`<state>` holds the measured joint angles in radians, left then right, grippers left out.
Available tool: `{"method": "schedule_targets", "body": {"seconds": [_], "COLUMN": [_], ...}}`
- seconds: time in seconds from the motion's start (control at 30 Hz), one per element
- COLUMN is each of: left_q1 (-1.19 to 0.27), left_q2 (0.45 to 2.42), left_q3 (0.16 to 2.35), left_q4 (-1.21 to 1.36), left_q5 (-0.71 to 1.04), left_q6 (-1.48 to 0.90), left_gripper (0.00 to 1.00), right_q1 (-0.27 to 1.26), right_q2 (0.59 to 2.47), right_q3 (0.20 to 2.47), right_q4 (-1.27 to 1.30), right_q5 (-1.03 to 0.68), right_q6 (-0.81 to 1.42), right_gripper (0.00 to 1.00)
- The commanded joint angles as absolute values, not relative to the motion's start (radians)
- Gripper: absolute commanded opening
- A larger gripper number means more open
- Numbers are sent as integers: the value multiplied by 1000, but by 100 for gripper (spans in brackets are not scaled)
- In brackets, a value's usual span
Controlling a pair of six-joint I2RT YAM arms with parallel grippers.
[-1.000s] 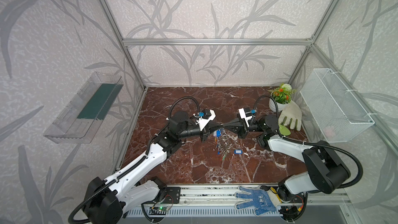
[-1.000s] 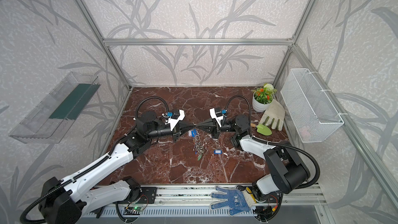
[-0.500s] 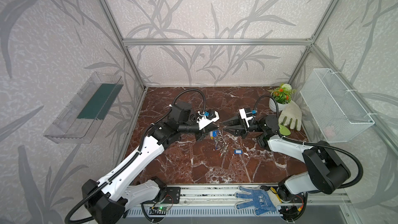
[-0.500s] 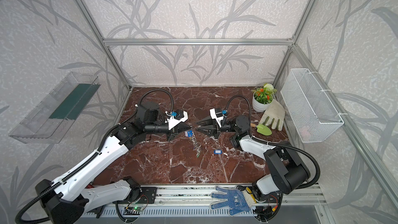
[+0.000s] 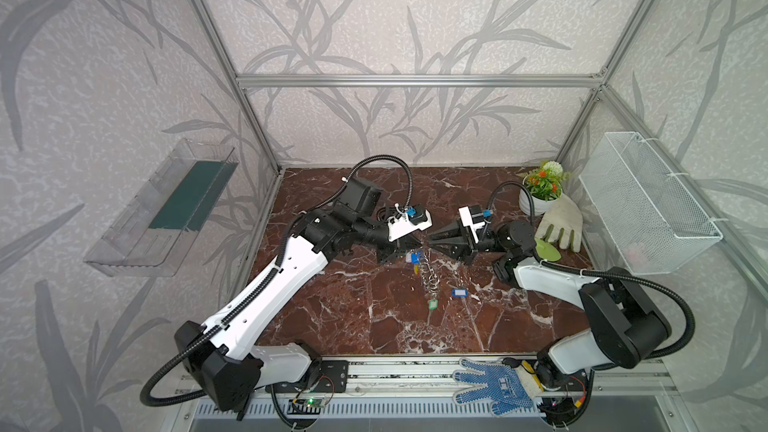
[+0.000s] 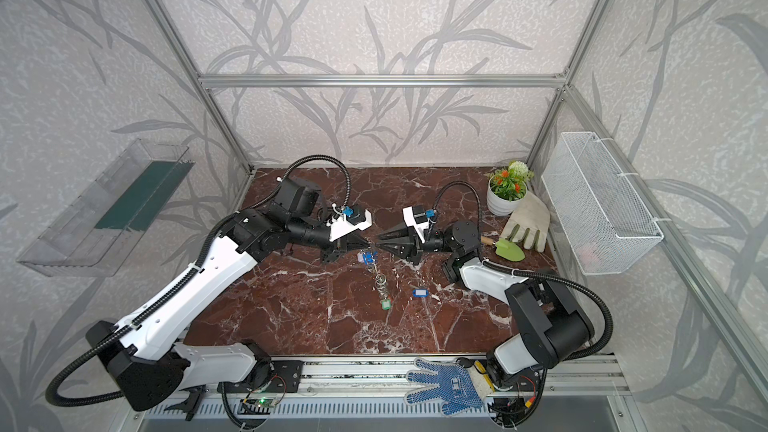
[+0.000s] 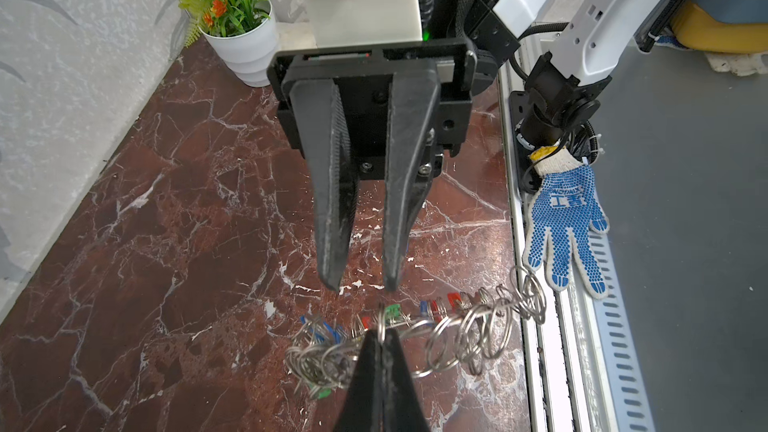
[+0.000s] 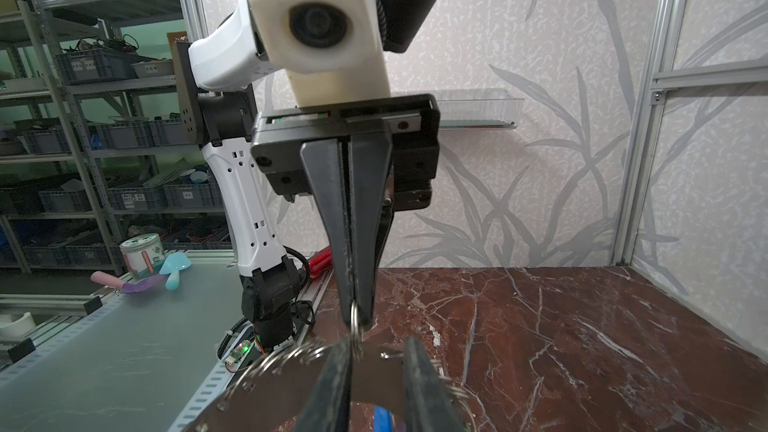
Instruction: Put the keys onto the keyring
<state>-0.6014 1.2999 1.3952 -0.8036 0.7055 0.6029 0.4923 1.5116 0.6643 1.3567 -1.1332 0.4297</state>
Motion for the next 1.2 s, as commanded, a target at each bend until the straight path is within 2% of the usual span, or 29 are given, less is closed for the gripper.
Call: {"method": "schedule_targets", "body": {"seconds": [0.0,0.27,0.9,1.07,1.17], "left_q1": [-603,-604,-606,-606,-605], "left_q2": [1307,1351,1400,1395,1392], "left_q3": [1459,1512,1545,1543,1545], "left_q4": [-830,-860,-868,-862,-859], "left_q5": [740,725,689,699,700], "left_q6": [650,648,648,646,647], "left_gripper": [0,0,0,0,0], "right_q1": [501,503,503,504,506], "right_q2": [1527,1536,1529,1546,1558], "right_q3": [699,693,689,698,704], "right_q4": [1372,1407,1408,1408,1408], "right_q5": [-1132,-1144,-1176,-1183,-1184], "right_q6": [422,453,463,469,474], "right_gripper": [23,19,30,21,20]}}
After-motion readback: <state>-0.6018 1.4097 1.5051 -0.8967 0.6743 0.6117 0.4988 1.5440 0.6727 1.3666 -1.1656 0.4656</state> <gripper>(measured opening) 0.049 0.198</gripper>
